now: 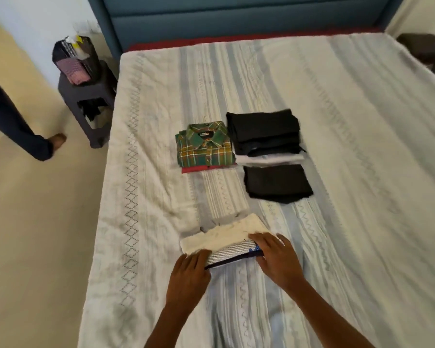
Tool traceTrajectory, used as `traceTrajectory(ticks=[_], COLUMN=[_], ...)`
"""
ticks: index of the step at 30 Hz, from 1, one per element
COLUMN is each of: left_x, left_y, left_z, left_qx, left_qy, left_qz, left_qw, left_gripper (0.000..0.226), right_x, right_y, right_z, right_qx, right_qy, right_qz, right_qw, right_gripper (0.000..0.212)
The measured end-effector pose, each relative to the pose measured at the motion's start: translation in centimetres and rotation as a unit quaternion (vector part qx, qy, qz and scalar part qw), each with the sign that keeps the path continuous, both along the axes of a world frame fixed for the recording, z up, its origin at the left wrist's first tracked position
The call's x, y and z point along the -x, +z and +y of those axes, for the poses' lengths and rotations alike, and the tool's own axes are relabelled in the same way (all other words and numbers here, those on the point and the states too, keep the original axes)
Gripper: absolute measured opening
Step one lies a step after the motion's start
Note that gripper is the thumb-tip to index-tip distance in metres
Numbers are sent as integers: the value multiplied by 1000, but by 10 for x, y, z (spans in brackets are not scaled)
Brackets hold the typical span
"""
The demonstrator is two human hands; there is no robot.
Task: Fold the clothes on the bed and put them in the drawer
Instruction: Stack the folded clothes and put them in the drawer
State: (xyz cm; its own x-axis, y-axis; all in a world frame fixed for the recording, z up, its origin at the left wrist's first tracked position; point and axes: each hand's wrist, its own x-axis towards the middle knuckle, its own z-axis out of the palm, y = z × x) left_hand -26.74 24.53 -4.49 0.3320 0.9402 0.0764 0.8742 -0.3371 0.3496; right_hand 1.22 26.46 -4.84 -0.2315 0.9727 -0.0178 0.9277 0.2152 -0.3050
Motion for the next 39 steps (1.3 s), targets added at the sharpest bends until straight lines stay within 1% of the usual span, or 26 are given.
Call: traceTrajectory(ticks=[2, 4, 7, 8, 11, 13, 15, 19, 23, 24, 26, 27, 30, 31, 32, 34, 35, 36, 37, 39], left_x=[-17, -34, -77, -83, -137, -185, -243, -358, -487, -515, -575, -610, -684, -713, -726, -760, -782, -798, -818, -846], left_y=[20, 37, 75, 81, 111, 132, 156, 194, 250, 264, 285, 295, 314, 319, 323, 327, 326, 321, 312, 291], left_z=[-36, -65, -106, -111, -139, -160, -185, -234, -318, -339, -384, -413, -477, -519, -531, -580, -609, -626, -649, -679], left_qx=[25, 65, 122, 135, 153, 145, 135, 84, 38, 21, 11, 6, -25, -32, -45, -58, -66, -71, -80, -85], left_qy=[-6, -30, -97, -112, -176, -214, -252, -329, -419, -430, -479, -515, -585, -622, -640, -686, -713, -733, -758, -791], left_qz=[-11, -17, -19, -14, 8, 3, -14, -5, 13, 12, 25, 35, 14, 3, -2, -2, 9, 24, 40, 72], left_qw=[1000, 997, 988, 984, 972, 966, 958, 941, 907, 902, 877, 856, 810, 783, 767, 725, 698, 676, 646, 602], left_gripper=[43, 43, 41, 41, 45, 45, 46, 48, 46, 46, 47, 48, 47, 46, 46, 47, 48, 49, 47, 45], right_x=[-22, -44, -95, -105, -158, -197, -236, -310, -392, -409, -441, -455, -478, -482, -482, -481, -481, -480, -476, -469], right_y=[23, 45, 85, 89, 121, 146, 170, 221, 271, 283, 306, 318, 332, 336, 336, 335, 333, 326, 321, 302], right_z=[-40, -78, -149, -160, -225, -274, -330, -434, -558, -587, -651, -692, -776, -821, -834, -883, -909, -926, -945, -968], right_qx=[14, 34, 92, 102, 133, 107, 70, 0, -80, -81, -92, -96, -103, -106, -117, -110, -100, -83, -57, 7], right_qy=[-23, -47, -95, -97, -154, -223, -284, -388, -477, -498, -542, -573, -641, -673, -688, -734, -760, -777, -796, -811], right_qz=[26, 33, 47, 49, 57, 79, 82, 61, 27, 21, 2, -8, -27, -25, -15, 4, 21, 33, 43, 55], right_qw=[999, 998, 990, 989, 977, 966, 953, 920, 875, 863, 835, 814, 760, 732, 716, 670, 642, 624, 602, 583], right_gripper=[56, 47, 46, 45, 45, 45, 45, 43, 46, 44, 44, 44, 45, 44, 42, 36, 35, 35, 35, 38])
